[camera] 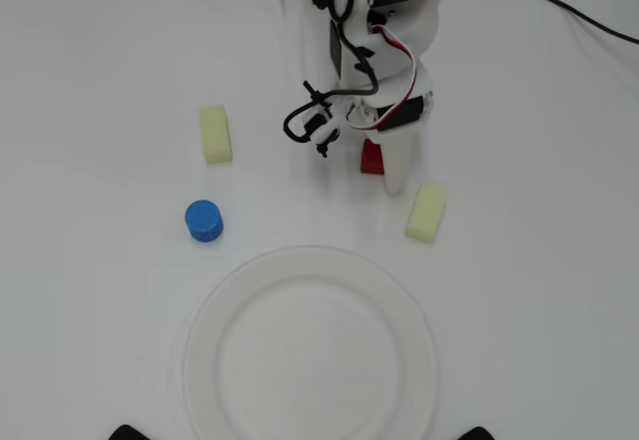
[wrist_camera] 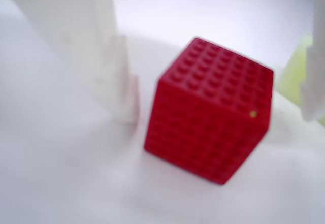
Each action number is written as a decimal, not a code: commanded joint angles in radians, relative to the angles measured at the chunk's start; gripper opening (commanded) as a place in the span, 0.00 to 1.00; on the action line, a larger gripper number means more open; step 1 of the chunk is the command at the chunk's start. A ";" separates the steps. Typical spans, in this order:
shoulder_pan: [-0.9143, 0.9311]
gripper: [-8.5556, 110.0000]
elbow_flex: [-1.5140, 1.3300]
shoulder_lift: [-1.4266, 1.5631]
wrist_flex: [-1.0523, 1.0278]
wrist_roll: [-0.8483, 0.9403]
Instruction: Grasp a red block and put it in the dish.
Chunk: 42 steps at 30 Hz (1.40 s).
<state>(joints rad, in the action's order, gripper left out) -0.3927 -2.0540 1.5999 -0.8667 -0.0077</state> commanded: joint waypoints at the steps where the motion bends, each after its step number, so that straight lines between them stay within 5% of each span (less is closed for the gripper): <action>1: -0.002 0.24 0.040 -0.008 0.021 0.008; 8: 0.008 0.07 0.048 -0.023 0.026 0.012; 19: 0.101 0.07 -0.138 0.437 0.046 0.124; 28: 0.227 0.07 -0.434 0.957 0.325 0.330; 33: 0.265 0.07 -0.436 0.818 0.538 0.385; 42: 0.290 0.07 0.078 0.190 0.534 0.259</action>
<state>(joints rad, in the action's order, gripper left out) -0.1012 -2.1353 1.8899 -0.3467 0.2669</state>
